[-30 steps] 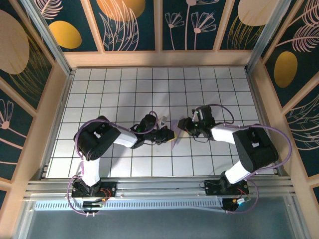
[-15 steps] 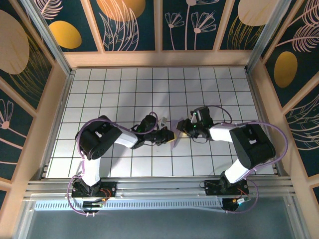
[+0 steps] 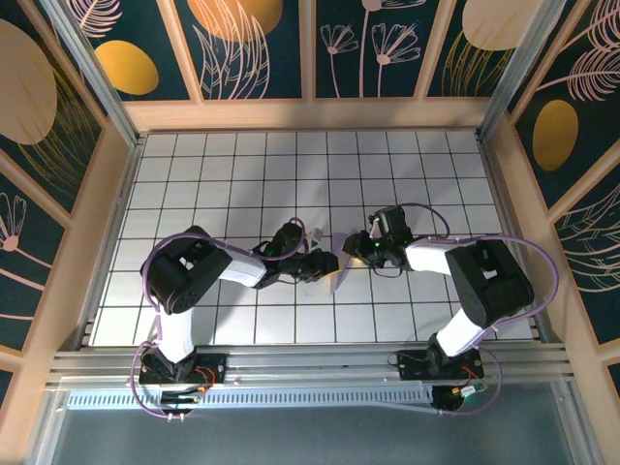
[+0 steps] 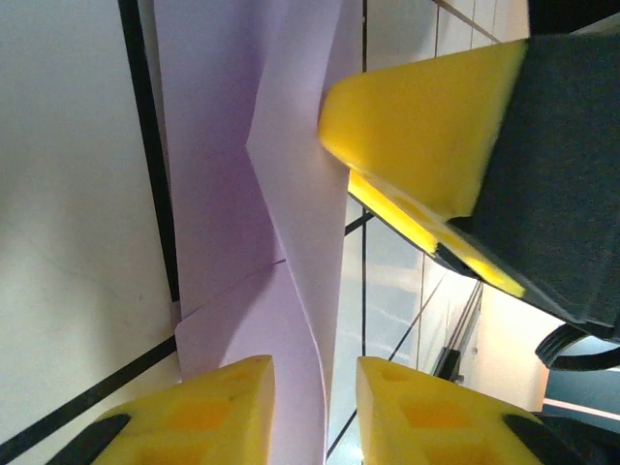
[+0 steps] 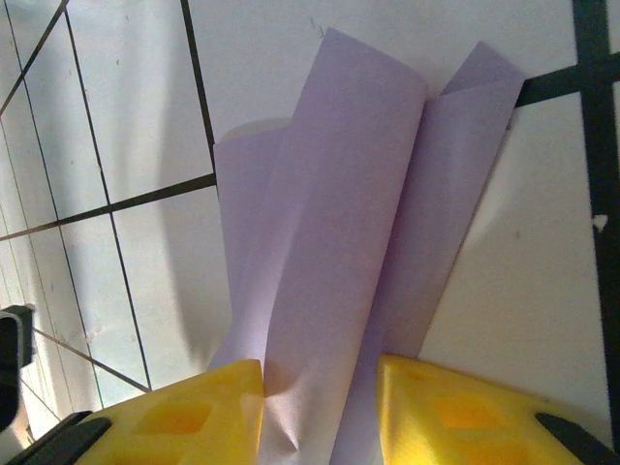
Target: Fold a paper plane with a square sheet of paper (fold left side to right side)
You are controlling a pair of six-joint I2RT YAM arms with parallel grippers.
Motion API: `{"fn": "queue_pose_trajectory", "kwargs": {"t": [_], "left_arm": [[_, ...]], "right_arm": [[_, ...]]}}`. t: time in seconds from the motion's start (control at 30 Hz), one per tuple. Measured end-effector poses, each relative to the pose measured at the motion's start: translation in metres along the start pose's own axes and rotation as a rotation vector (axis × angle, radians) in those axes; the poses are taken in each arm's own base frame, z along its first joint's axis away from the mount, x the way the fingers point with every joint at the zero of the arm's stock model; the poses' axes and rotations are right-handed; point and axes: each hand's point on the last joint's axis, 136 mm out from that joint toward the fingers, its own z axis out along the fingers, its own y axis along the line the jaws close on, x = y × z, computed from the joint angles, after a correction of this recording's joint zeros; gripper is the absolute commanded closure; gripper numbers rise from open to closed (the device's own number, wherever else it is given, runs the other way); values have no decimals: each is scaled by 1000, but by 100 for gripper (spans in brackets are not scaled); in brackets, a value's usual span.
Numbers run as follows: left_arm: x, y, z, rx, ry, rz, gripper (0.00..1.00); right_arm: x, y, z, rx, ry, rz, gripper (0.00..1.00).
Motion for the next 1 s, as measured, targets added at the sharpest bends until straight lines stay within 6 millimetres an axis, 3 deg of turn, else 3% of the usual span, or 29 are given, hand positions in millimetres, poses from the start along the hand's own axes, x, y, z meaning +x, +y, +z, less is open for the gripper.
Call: {"fn": "queue_pose_trajectory", "kwargs": {"t": [0.2, 0.5, 1.0], "left_arm": [[-7, -1, -2, -11, -17, 6, 71], [-15, -5, 4, -17, -27, 24, 83], [-20, 10, 5, -106, -44, 42, 91]], "right_arm": [[0, 0, 0, 3, 2, 2, 63], [0, 0, 0, 8, 4, 1, 63], [1, -1, 1, 13, 2, -8, 63]]}}
